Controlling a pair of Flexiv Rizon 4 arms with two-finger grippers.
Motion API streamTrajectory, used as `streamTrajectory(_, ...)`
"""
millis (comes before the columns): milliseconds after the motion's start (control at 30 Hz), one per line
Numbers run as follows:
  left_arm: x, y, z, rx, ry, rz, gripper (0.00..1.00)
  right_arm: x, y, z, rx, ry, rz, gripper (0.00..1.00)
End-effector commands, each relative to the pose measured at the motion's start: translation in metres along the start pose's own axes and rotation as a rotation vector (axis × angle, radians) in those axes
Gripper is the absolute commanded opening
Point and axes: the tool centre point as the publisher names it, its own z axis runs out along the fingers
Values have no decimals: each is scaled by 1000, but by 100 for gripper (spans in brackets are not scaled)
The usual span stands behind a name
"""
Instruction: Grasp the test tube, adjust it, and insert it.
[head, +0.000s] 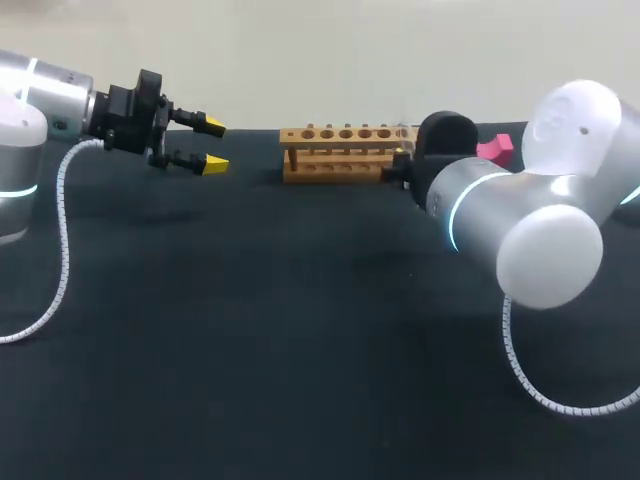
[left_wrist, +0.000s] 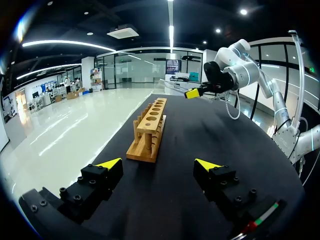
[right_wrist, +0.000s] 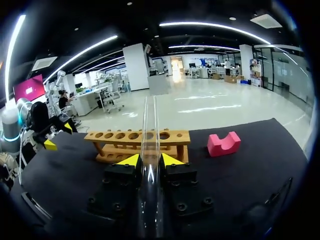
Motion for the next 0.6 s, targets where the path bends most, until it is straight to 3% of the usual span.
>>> streamTrajectory(33, 1, 1, 0, 1, -2, 3, 100, 1, 6, 13, -122, 18, -13, 0)
streamTrajectory(267, 1, 1, 0, 1, -2, 3, 100, 8, 15, 23, -94, 43, -31, 0)
streamTrajectory(600, 1, 1, 0, 1, -2, 3, 100, 16, 17, 33, 47, 57, -25, 0)
